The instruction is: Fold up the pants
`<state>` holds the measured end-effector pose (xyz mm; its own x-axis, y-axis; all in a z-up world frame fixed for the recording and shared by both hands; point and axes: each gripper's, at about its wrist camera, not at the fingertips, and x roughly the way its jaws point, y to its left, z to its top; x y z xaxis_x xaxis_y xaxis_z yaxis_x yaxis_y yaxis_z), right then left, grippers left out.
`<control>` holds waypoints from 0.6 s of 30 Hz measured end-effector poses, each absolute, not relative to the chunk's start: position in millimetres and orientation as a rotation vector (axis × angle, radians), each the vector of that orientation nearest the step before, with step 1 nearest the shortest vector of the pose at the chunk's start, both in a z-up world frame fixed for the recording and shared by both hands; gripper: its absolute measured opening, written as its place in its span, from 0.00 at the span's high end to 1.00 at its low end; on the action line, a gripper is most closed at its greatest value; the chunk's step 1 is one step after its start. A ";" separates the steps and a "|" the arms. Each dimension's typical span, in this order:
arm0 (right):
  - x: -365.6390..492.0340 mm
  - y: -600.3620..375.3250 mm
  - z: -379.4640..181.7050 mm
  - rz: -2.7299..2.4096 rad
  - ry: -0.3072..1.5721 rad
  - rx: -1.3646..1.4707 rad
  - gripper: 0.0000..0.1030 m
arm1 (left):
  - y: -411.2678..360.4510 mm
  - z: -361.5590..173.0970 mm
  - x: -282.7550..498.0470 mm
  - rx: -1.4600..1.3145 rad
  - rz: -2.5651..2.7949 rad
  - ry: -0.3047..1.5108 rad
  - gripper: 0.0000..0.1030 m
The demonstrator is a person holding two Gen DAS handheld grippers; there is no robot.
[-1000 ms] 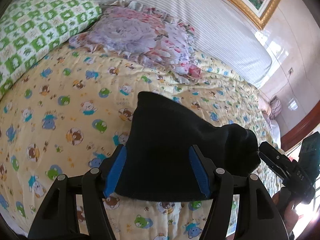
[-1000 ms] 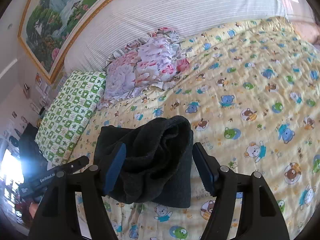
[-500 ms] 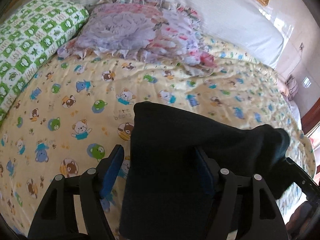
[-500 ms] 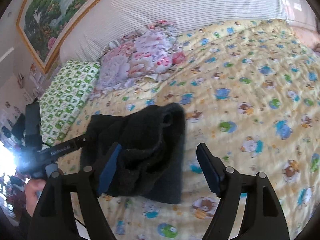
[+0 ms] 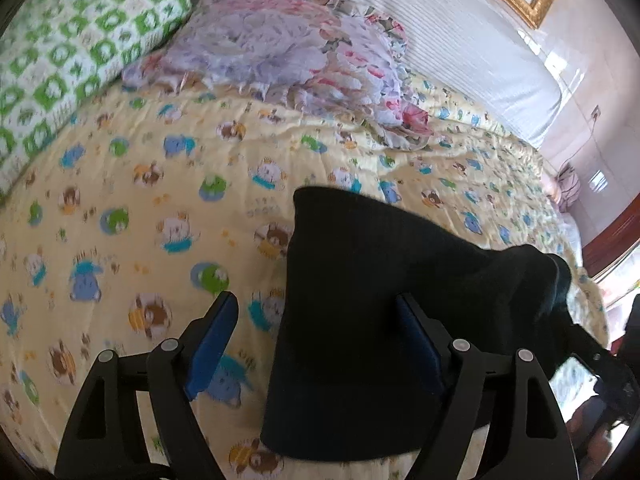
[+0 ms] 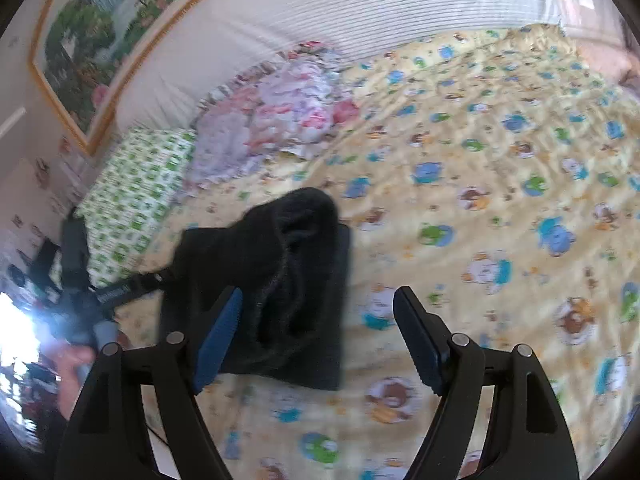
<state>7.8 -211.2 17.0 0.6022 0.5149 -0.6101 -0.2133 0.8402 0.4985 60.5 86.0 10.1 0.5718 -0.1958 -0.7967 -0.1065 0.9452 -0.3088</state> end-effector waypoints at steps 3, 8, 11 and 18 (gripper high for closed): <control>10.8 -203.0 7.5 0.456 0.852 0.410 0.24 | 90.4 2.1 55.3 -0.374 -0.071 0.983 0.21; 19.4 -202.1 -25.8 0.516 0.921 0.519 0.25 | 92.8 -17.0 57.1 -0.426 -0.099 1.004 0.20; 22.4 -199.5 -30.7 0.546 0.901 0.526 0.34 | 96.2 -25.7 63.4 -0.479 -0.111 1.014 0.20; 28.6 -204.5 -35.9 0.601 0.890 0.609 0.48 | 87.5 -23.5 60.0 -0.529 -0.167 0.994 0.41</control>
<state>28.6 -204.5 -35.9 0.4927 0.6979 -0.5198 -0.2210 0.6781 0.7010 60.0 87.5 -23.5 0.5444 -0.3692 -0.7532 -0.1022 0.8620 -0.4964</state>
